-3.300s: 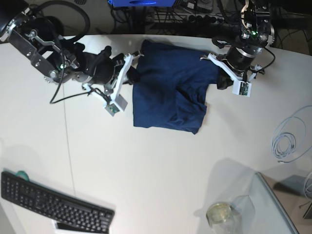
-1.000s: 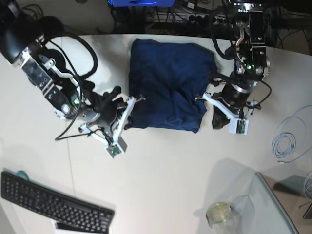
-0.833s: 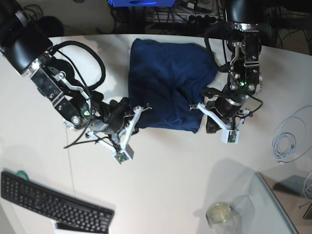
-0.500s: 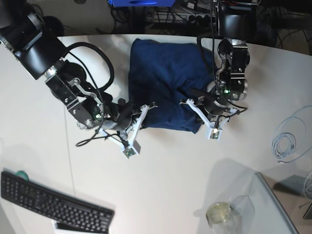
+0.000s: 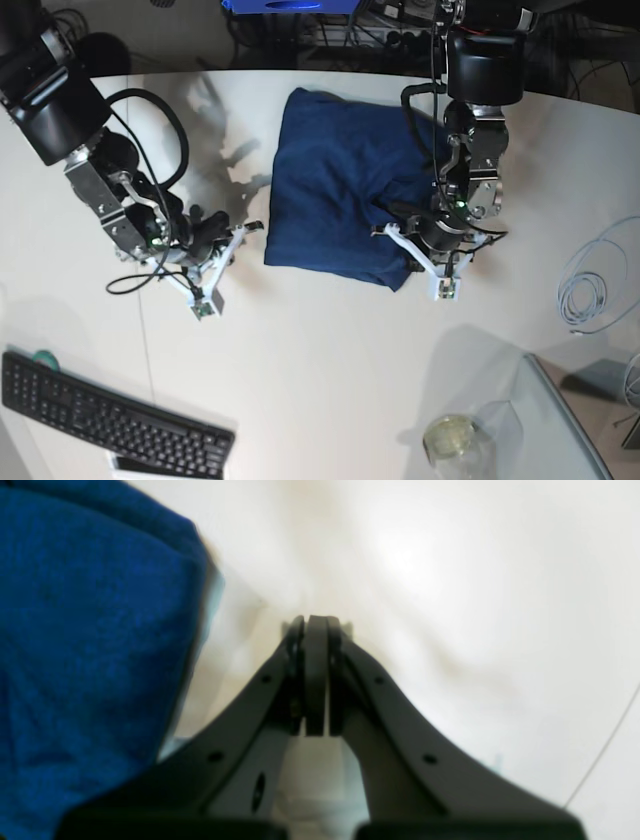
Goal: Layout the t-shirt on the table in an organized manner, then fold the t-shirt properly
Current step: 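Release the corners and press the shirt sides inward with both grippers, then grasp the shirt's hem corner with the left gripper and drag it to square the fold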
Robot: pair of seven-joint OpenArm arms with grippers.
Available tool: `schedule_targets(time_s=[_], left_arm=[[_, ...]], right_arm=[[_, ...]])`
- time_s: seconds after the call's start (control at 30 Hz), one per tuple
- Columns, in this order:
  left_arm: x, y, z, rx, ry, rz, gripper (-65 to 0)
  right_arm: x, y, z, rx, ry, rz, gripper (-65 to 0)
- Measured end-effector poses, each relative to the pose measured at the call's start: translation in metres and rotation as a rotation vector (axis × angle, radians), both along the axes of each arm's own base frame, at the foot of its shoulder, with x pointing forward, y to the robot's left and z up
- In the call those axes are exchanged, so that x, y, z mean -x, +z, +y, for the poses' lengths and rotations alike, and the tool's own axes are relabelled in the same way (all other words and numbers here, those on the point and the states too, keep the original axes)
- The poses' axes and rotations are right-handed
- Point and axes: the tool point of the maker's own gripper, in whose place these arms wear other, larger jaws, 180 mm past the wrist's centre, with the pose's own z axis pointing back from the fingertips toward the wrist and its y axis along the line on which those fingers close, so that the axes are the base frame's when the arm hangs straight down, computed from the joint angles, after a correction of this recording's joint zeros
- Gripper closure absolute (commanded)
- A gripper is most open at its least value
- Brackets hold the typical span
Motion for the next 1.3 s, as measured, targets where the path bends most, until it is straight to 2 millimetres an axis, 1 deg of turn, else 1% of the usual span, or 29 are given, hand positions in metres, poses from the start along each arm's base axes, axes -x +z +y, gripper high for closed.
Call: schedule_targets(time_s=[0.03, 0.1, 0.17, 0.2, 0.23, 0.27, 0.33, 0.4, 0.43, 0.47, 0.5, 0.57, 0.63, 0.67, 0.7, 0.8, 0.97, 1.07, 1.17, 1.2, 1.27, 1.3], left_arm=[[-0.005, 0.01, 0.001, -0.009, 0.0, -0.023, 0.0], [-0.021, 0.041, 0.0, -0.01, -0.003, -0.113, 0.0], [-0.037, 0.074, -0.001, -0.015, -0.009, -0.197, 0.0], [-0.04, 0.085, -0.001, -0.02, -0.012, -0.21, 0.0], [-0.04, 0.092, 0.001, -0.025, -0.008, -0.208, 0.0], [-0.035, 0.094, 0.004, -0.028, 0.0, -0.178, 0.0], [-0.023, 0.097, 0.019, -0.02, 0.054, -0.153, 0.0], [-0.004, 0.095, 0.038, 0.036, 0.126, -0.112, 0.0], [0.007, 0.092, 0.046, 0.065, 0.142, -0.093, 0.0], [0.017, 0.089, 0.05, 0.093, 0.134, -0.073, 0.0], [0.027, 0.085, 0.05, 0.131, 0.113, -0.062, -9.1], [0.05, 0.074, 0.054, 0.186, 0.098, -0.03, -31.1], [0.069, 0.063, 0.055, 0.211, 0.082, 0.016, -51.3], [0.076, 0.06, 0.053, 0.23, 0.075, 0.024, -59.7], [0.081, 0.058, 0.053, 0.248, 0.077, 0.029, -65.0], [0.089, 0.052, 0.042, 0.282, 0.026, 0.038, -65.0], [0.104, 0.019, 0.03, 0.324, -0.016, 0.133, -65.0], [0.104, 0.005, 0.026, 0.354, 0.001, 0.168, -65.0], [0.101, -0.002, 0.025, 0.372, 0.009, 0.17, -65.0], [0.097, -0.002, 0.021, 0.378, 0.003, 0.149, -65.0], [0.093, -0.005, 0.002, 0.395, -0.043, 0.126, -65.0], [0.093, -0.008, -0.006, 0.407, -0.057, 0.125, -60.9]], right_arm=[[-0.002, 0.005, 0.004, -0.008, 0.008, -0.015, 0.0], [-0.006, 0.013, 0.01, -0.025, 0.016, -0.036, 0.0], [-0.006, 0.014, 0.011, -0.028, 0.018, -0.043, 0.0], [-0.004, 0.012, 0.011, -0.027, 0.017, -0.036, 0.0], [-0.001, 0.01, 0.01, -0.024, 0.018, -0.03, 0.0], [0.002, 0.007, 0.008, -0.021, 0.018, -0.021, 0.0], [0.01, 0.004, 0.009, -0.02, 0.024, -0.01, 0.0], [0.018, 0.009, 0.01, -0.038, 0.036, -0.022, 0.0], [0.021, 0.011, 0.008, -0.035, 0.044, -0.033, 0.0], [0.023, 0.013, 0.007, -0.036, 0.047, -0.035, 0.0], [0.025, 0.014, 0.003, -0.039, 0.041, -0.037, 0.0], [0.025, 0.018, -0.004, -0.058, 0.0, -0.044, 0.0], [0.026, 0.018, -0.011, -0.067, -0.031, -0.044, 0.0], [0.026, 0.017, -0.014, -0.064, -0.039, -0.042, 0.0], [0.026, 0.018, -0.015, -0.064, -0.042, -0.044, 0.0], [0.027, 0.017, -0.015, -0.066, -0.042, -0.04, 0.0], [0.032, 0.013, -0.015, -0.067, -0.043, -0.029, 0.0], [0.04, 0.01, -0.015, -0.068, -0.045, -0.017, 0.0], [0.045, 0.012, -0.011, -0.079, -0.036, -0.017, 0.0], [0.046, 0.013, -0.009, -0.083, -0.033, -0.019, 0.0], [0.046, 0.016, -0.006, -0.091, -0.031, -0.027, 0.0], [0.046, 0.017, -0.005, -0.095, -0.029, -0.028, 0.0]])
